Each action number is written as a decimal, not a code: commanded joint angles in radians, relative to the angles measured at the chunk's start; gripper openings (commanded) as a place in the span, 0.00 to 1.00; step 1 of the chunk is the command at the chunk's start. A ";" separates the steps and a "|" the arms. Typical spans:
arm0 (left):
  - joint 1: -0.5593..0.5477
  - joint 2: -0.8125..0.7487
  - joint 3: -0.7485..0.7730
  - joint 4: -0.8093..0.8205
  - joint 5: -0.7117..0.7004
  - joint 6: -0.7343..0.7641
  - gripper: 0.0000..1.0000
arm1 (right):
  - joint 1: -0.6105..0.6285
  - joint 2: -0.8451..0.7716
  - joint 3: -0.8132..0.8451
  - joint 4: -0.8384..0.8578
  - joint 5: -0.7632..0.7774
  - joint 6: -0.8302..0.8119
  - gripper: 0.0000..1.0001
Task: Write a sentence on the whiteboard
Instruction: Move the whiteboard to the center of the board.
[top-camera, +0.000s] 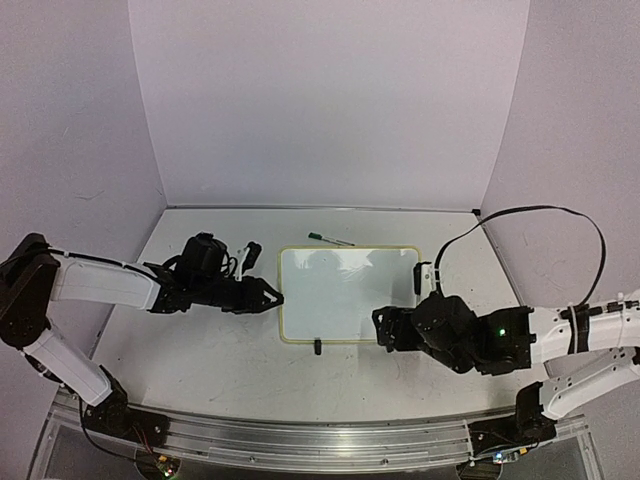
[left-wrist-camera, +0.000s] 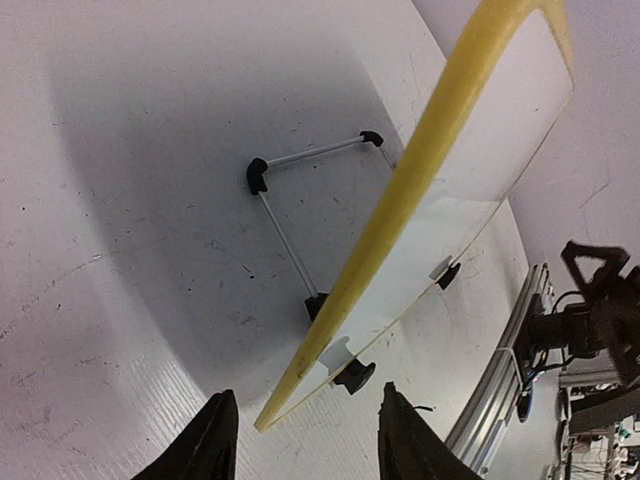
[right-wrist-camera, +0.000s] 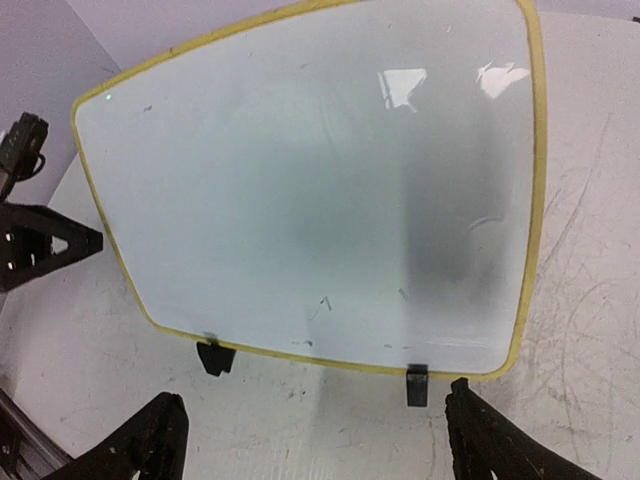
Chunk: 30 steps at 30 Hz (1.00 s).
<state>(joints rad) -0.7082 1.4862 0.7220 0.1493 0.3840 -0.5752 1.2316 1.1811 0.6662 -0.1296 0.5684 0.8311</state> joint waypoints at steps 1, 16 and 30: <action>-0.002 0.057 0.072 0.070 0.018 0.049 0.42 | -0.078 -0.042 0.063 -0.025 0.005 -0.096 0.91; -0.072 0.195 0.181 0.132 0.037 0.040 0.17 | -0.277 -0.042 0.116 -0.014 -0.200 -0.211 0.90; -0.105 0.288 0.247 0.169 0.024 0.012 0.16 | -0.276 0.055 0.001 -0.020 -0.292 -0.123 0.79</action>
<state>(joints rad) -0.7940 1.7354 0.9182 0.2535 0.4109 -0.5363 0.9535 1.2331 0.6654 -0.1636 0.2809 0.6848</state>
